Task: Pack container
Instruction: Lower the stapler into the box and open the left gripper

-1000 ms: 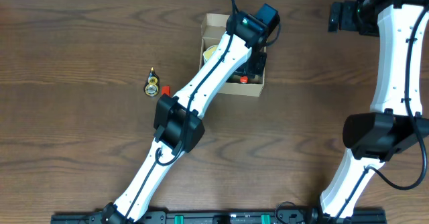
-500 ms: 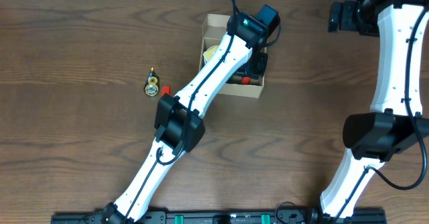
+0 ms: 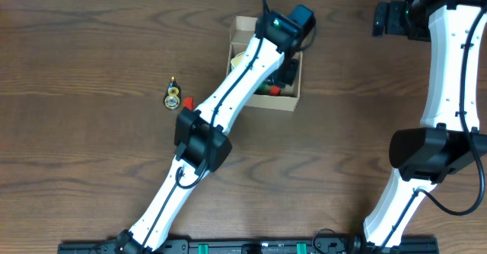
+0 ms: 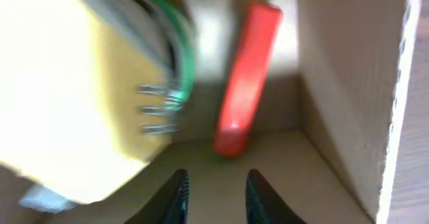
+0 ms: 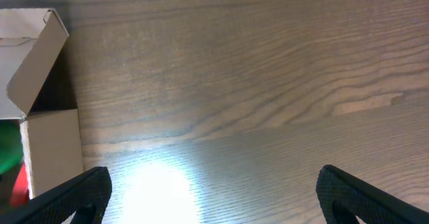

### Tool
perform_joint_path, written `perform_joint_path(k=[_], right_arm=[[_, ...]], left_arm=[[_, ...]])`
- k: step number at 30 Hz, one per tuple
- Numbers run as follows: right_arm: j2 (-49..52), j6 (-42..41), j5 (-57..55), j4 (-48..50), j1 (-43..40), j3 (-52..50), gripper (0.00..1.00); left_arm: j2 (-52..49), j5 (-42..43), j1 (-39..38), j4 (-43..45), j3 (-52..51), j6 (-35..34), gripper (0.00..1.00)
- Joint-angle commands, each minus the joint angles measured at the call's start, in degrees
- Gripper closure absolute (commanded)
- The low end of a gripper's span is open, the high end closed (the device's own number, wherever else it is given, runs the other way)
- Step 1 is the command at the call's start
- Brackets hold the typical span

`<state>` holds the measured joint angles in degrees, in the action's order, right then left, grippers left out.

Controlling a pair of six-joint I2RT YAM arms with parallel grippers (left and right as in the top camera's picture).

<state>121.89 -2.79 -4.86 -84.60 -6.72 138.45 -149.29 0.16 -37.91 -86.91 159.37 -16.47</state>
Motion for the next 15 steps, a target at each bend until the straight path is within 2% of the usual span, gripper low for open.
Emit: perform_joint_path(k=[1, 3, 8, 10, 15], right_arm=[[0.3, -0.6, 0.0, -0.1, 0.2, 0.0, 0.01], [0.3, -0.6, 0.0, -0.1, 0.2, 0.0, 0.01], [0.3, -0.6, 0.0, -0.1, 0.2, 0.0, 0.01], [0.3, -0.6, 0.0, -0.1, 0.2, 0.0, 0.01], [0.3, -0.6, 0.0, -0.1, 0.2, 0.0, 0.01]], left_arm=[[6.3, -6.9, 1.8, -1.6, 5.4, 1.5, 0.62], [8.5, -8.6, 2.8, -3.1, 6.6, 2.3, 0.52], [12.9, -14.1, 6.7, -9.8, 6.6, 3.4, 0.48], [13.8, -12.8, 8.9, -9.9, 6.3, 5.9, 0.47], [14.1, -7.1, 15.5, -9.9, 5.4, 6.2, 0.47]])
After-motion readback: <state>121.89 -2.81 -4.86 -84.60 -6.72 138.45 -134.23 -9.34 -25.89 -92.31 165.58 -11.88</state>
